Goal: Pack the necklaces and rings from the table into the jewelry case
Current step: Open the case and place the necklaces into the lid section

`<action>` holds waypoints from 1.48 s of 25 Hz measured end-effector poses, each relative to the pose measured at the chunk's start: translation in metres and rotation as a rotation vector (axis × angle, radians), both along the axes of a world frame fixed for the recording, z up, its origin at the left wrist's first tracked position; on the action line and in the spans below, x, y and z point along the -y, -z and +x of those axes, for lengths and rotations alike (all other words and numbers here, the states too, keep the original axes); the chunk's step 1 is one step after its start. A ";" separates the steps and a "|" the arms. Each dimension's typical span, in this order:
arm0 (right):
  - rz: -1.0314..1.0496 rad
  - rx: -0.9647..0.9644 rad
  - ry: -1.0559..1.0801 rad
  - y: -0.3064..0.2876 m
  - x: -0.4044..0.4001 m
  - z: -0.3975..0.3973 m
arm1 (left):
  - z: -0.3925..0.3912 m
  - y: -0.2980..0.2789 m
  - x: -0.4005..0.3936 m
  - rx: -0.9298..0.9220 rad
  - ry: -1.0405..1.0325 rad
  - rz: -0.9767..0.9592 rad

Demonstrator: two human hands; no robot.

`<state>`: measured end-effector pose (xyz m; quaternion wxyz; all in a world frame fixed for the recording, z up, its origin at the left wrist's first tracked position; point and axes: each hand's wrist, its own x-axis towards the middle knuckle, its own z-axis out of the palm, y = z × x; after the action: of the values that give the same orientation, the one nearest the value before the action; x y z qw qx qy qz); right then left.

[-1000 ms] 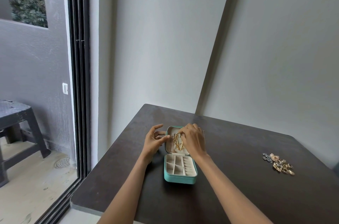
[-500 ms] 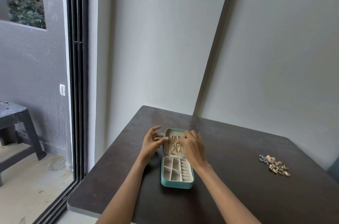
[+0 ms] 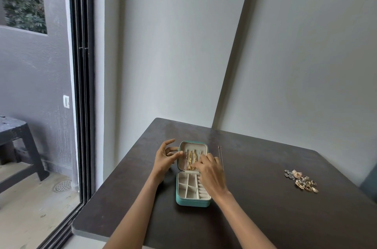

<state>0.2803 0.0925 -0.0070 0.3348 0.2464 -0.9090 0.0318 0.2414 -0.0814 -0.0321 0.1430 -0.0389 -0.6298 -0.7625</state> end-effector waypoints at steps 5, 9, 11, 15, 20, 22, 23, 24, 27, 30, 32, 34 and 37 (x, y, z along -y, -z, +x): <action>0.023 0.005 0.000 0.000 0.001 -0.001 | 0.000 0.000 -0.001 -0.004 -0.005 -0.001; -0.098 0.000 0.014 0.005 -0.002 -0.004 | -0.004 0.005 -0.001 0.035 -0.033 -0.083; -0.369 0.120 0.075 0.006 -0.004 -0.006 | -0.007 0.008 -0.002 0.067 -0.071 -0.177; -0.744 0.467 0.192 0.005 -0.012 -0.012 | -0.007 0.006 -0.007 0.103 -0.149 -0.288; -0.776 0.654 0.164 0.004 -0.010 -0.017 | -0.001 -0.004 -0.008 0.200 -0.120 -0.102; -0.775 0.654 0.169 0.001 -0.011 -0.017 | 0.003 -0.009 -0.007 0.238 -0.101 -0.028; -0.774 0.649 0.165 -0.002 -0.012 -0.017 | 0.003 -0.012 -0.007 0.250 -0.096 -0.017; -0.775 0.640 0.161 -0.004 -0.014 -0.020 | 0.003 -0.015 -0.006 0.257 -0.099 -0.025; -0.776 0.598 0.200 -0.013 -0.027 -0.031 | -0.008 -0.030 -0.007 0.206 -0.128 -0.066; -0.797 0.559 0.298 -0.018 -0.050 -0.048 | -0.031 -0.053 -0.025 0.157 -0.052 -0.089; -0.811 0.567 0.386 -0.018 -0.070 -0.063 | -0.051 -0.064 -0.048 0.171 0.016 -0.138; -0.799 0.594 0.456 -0.014 -0.086 -0.080 | -0.073 -0.070 -0.075 0.216 0.067 -0.232; -0.743 0.637 0.473 -0.011 -0.093 -0.104 | -0.100 -0.071 -0.110 0.273 0.105 -0.351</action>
<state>0.1765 0.1854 0.0040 0.1052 -0.1218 -0.9237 0.3477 0.1413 0.0288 0.0386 0.0077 0.0075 -0.7635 -0.6457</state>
